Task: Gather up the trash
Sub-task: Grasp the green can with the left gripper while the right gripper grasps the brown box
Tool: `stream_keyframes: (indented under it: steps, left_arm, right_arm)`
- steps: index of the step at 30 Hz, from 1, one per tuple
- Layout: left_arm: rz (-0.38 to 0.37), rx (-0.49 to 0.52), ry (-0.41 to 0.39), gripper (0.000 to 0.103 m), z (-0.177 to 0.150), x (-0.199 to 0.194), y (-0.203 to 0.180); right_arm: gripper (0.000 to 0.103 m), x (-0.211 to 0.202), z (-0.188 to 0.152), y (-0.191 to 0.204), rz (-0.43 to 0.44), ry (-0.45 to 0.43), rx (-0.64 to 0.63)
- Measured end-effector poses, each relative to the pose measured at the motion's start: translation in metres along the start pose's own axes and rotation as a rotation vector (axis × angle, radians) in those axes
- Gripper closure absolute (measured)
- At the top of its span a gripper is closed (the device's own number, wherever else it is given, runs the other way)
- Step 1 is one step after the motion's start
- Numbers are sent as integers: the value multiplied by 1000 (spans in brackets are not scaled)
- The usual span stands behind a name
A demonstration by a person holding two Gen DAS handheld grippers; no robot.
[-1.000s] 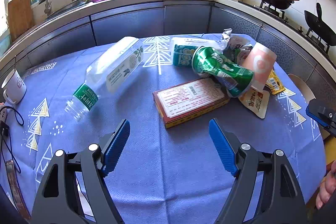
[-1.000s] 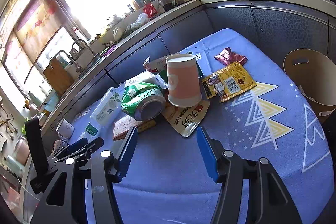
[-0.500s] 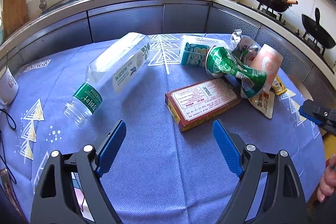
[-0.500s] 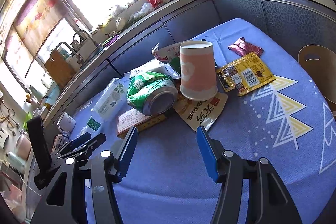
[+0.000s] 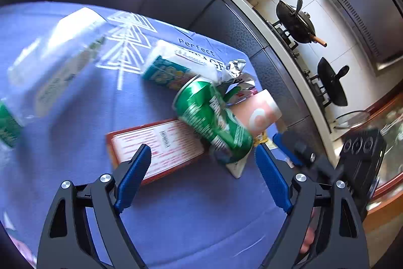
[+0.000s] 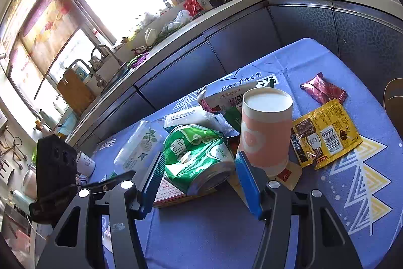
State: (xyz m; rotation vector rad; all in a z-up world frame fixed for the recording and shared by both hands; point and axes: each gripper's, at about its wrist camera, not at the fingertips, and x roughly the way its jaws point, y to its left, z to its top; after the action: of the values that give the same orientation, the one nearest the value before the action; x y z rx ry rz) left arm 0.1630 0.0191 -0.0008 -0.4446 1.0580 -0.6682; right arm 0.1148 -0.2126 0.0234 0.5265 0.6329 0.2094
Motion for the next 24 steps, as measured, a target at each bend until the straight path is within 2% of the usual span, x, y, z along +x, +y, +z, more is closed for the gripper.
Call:
stream_keyframes:
  steps: [3,5,7,10,12,16,24]
  left_arm:
    - [-41,-48,46,21,9,23,2]
    - [-65,-92,71,27,9,36,5]
    - [-100,-144,108,69,8,48,11]
    - [-171,-210,139,87,5,57,18]
    - [-186,-197,125,92,-1,48,15]
    - [-162,-134,73,95,-17,12,17]
    - [-126,-153,19,95,-76,-71,70]
  right_arm:
    - [44,-4,-1,-6,-14,-7,6]
    - [44,-8,0,-12,-24,-15,15]
    - [44,-11,-1,-17,-28,-22,26]
    - [44,-14,-2,-22,-33,-23,30]
    - [44,-15,-4,-23,-34,-21,27]
    - [44,-12,-9,-22,-36,-6,14]
    - [44,22,-21,3,-17,84,-76]
